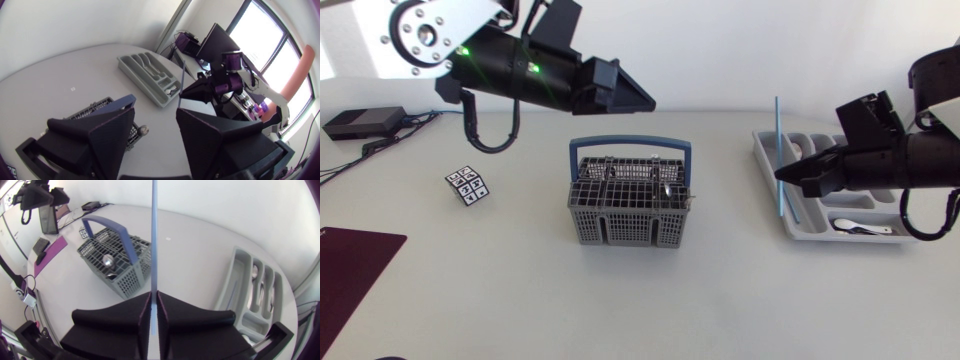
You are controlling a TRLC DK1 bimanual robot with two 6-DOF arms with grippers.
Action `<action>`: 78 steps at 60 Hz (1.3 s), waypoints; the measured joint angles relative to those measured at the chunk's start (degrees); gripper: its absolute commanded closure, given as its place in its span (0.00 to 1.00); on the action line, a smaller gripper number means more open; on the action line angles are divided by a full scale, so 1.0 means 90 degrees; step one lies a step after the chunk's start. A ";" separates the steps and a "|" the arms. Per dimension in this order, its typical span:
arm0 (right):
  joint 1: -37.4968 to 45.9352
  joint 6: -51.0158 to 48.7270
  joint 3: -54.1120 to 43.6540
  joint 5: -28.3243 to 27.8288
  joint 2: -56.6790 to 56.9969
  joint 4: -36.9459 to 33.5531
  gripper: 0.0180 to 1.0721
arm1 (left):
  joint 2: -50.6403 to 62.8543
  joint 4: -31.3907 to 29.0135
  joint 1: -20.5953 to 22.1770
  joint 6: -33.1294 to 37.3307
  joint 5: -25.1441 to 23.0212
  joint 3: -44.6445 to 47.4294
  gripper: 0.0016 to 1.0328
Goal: Transfer all utensils from the basket to the drawer tray.
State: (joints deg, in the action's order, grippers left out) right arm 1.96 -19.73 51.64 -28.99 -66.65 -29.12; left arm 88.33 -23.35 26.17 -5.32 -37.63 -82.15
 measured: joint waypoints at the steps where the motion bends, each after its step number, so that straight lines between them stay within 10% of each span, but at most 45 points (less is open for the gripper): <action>1: 0.0126 -0.0012 0.0000 0.0002 -0.0066 0.0022 0.94 | 0.0056 -0.0027 0.0032 0.0000 0.0024 0.0000 0.42; 53: 0.1462 0.0022 0.1957 0.1083 -0.4602 0.1445 0.92 | 0.1406 -0.0236 0.0937 0.0039 0.1644 0.0136 0.43; 78: 0.1409 0.0189 0.2050 0.1253 -0.4872 0.1503 0.33 | 0.1841 -0.0226 0.1035 -0.0204 0.2222 0.0078 0.55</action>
State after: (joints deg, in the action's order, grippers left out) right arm 14.63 -18.02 70.08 -17.72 -110.50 -15.59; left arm 104.90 -25.39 35.48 -7.16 -17.63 -81.45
